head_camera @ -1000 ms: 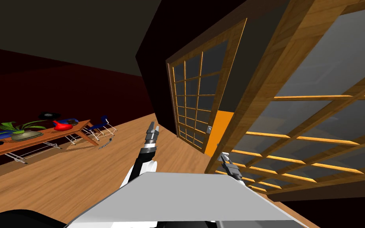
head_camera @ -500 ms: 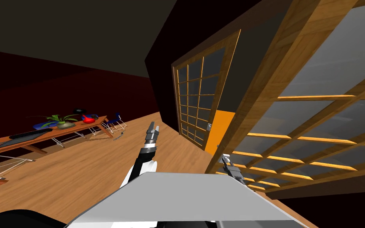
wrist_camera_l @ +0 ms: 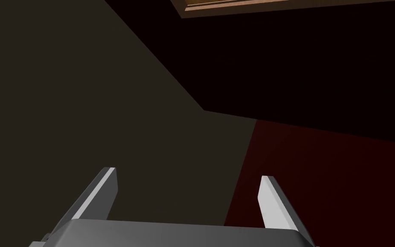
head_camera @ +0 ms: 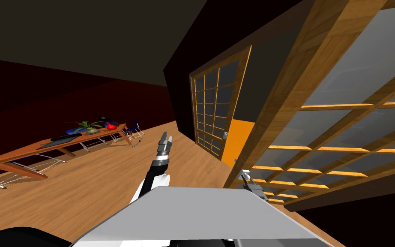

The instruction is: Pull the door open

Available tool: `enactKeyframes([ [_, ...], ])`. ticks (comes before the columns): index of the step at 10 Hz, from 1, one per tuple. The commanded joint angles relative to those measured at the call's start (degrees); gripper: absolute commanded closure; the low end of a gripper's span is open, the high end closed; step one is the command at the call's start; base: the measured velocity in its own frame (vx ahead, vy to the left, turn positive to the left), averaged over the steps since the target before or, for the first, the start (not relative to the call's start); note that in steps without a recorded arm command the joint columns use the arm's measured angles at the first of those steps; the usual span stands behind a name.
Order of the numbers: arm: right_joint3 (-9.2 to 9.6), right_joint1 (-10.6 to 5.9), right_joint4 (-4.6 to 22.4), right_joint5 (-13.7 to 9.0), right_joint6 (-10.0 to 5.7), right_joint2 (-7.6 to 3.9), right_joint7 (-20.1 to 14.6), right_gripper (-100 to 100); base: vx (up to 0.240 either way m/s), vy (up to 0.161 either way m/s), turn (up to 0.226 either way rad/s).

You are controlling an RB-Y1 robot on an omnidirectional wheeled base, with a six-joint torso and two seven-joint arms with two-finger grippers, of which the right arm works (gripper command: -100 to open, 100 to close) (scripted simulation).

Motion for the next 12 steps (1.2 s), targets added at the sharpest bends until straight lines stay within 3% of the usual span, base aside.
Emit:
enactKeyframes([
  [1, 0.63, -0.06, 0.83, 0.27, -1.17, -0.4, -0.78, 100, -0.164, -0.014, 0.163],
  [9, 3.41, -0.32, 4.52, 1.49, -6.4, -2.2, -4.24, 100, -0.236, -0.051, 0.149],
  [10, 3.37, -0.13, 4.33, 1.46, -5.67, -1.95, -3.9, 100, -0.096, -0.018, 0.022],
  [12, 4.1, -0.37, 5.35, 1.66, -6.56, -2.13, -4.59, 100, -0.153, -0.038, 0.129],
])
